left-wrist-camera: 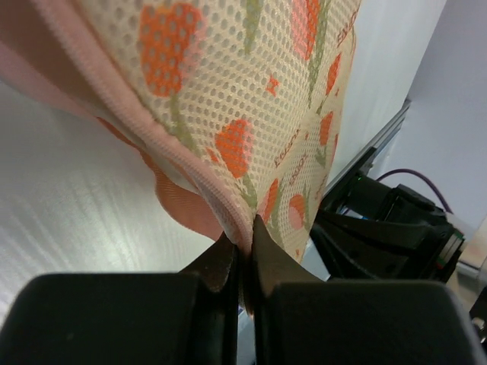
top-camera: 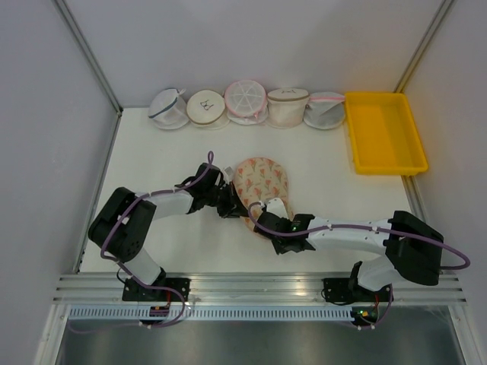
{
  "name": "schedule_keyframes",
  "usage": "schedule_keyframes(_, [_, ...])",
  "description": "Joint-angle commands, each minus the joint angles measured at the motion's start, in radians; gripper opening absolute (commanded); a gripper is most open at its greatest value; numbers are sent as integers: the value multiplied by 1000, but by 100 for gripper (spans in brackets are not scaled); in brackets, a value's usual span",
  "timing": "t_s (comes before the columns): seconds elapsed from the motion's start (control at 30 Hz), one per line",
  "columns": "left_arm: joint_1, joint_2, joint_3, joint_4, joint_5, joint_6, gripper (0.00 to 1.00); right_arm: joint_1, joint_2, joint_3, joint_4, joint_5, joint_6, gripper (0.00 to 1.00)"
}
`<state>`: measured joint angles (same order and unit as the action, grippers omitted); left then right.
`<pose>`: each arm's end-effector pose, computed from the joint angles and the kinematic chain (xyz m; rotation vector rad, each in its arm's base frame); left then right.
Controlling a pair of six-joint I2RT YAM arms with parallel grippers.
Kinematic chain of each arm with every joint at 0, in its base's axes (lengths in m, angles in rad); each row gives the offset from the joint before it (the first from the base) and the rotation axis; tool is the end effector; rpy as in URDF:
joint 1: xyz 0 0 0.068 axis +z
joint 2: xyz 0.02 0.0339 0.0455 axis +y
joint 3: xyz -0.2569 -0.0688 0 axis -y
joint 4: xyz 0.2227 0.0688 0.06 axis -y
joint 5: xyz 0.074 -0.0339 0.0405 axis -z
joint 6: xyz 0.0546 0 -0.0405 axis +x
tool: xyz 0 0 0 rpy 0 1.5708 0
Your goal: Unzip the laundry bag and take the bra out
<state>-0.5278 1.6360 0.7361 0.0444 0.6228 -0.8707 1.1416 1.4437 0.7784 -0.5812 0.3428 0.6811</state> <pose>0.2430 -0.1785 0.1434 -0.1397 2.6981 -1.3060 0.1164 0.2103 0.1592 -0.5367 2.6213 0.0621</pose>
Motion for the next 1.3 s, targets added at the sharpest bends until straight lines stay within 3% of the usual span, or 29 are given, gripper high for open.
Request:
schedule_keyframes(0.0, [17, -15, 43, -139, 40, 176, 2, -2, 26, 48, -103, 142, 66, 0])
schedule_keyframes(0.8, [49, -22, 39, -268, 196, 369, 2, -95, 277, 170, -181, 390, 92, 0])
schedule_keyframes(1.27, [55, -36, 31, -293, 218, 406, 2, -144, 279, 229, -273, 544, 156, 1])
